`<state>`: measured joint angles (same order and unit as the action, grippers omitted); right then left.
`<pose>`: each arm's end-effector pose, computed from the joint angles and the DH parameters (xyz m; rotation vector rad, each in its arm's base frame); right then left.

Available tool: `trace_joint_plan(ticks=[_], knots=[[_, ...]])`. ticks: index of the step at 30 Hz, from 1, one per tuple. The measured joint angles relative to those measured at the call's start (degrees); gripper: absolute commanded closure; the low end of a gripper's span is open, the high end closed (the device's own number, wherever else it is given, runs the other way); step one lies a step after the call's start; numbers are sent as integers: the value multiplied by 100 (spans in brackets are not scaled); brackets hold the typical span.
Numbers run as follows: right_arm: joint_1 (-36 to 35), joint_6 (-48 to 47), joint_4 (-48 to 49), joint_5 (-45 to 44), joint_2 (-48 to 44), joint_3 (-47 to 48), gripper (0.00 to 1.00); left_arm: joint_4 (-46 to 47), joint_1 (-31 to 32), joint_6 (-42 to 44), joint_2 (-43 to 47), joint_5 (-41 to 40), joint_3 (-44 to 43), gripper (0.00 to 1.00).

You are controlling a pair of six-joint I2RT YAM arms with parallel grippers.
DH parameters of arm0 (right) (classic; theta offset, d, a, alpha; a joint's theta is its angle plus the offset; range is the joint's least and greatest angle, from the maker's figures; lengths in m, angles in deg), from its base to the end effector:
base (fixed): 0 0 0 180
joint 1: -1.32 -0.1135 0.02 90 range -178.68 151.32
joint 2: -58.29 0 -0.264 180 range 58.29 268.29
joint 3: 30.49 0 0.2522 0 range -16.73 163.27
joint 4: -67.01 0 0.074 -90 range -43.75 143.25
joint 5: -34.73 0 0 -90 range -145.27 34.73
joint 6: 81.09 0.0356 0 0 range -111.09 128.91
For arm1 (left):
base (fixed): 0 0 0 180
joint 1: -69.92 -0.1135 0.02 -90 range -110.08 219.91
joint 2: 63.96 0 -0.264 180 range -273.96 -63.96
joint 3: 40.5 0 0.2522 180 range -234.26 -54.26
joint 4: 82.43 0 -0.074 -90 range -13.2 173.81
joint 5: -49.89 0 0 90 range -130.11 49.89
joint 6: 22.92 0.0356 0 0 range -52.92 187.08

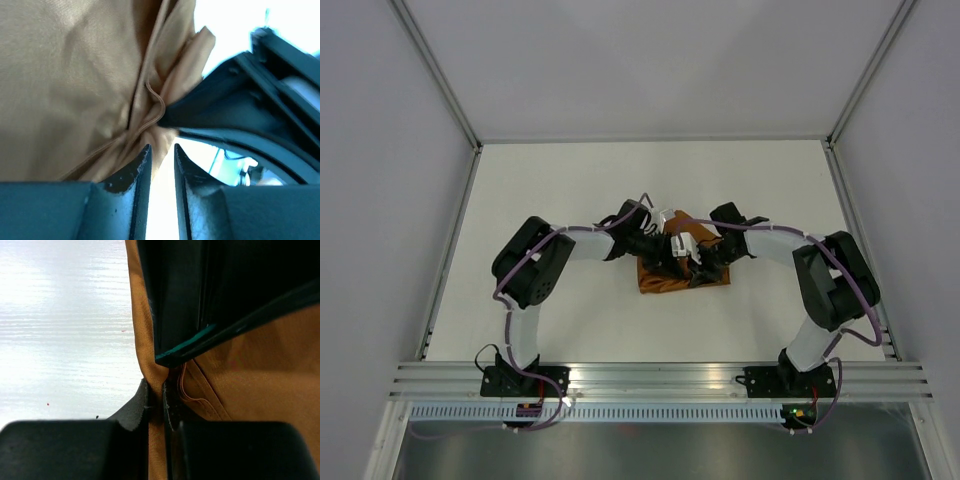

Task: Fold the napkin, place the utensils inside, and roll it up
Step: Roll the napkin with the utensil

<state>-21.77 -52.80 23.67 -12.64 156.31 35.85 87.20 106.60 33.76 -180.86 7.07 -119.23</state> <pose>0.2641 0.1388 0.1457 -1.8062 1.7851 0.8236 0.3074 -0.2615 0.1195 0.5074 2.5948 -1.4994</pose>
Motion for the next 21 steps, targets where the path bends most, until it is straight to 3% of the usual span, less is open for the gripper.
trace_joint_plan(ticks=[8,15,21], knots=[[439,-295,-1617,767,1198,1276,100,1137,-50,-232,1126,-835,774,68],[708,-439,-3047,1193,2175,2216,99,1250,205,986,2074,-2247,1368,66],[855,-415,-3899,1211,2658,2406,100,1226,1119,2492,2216,-3438,1550,65]])
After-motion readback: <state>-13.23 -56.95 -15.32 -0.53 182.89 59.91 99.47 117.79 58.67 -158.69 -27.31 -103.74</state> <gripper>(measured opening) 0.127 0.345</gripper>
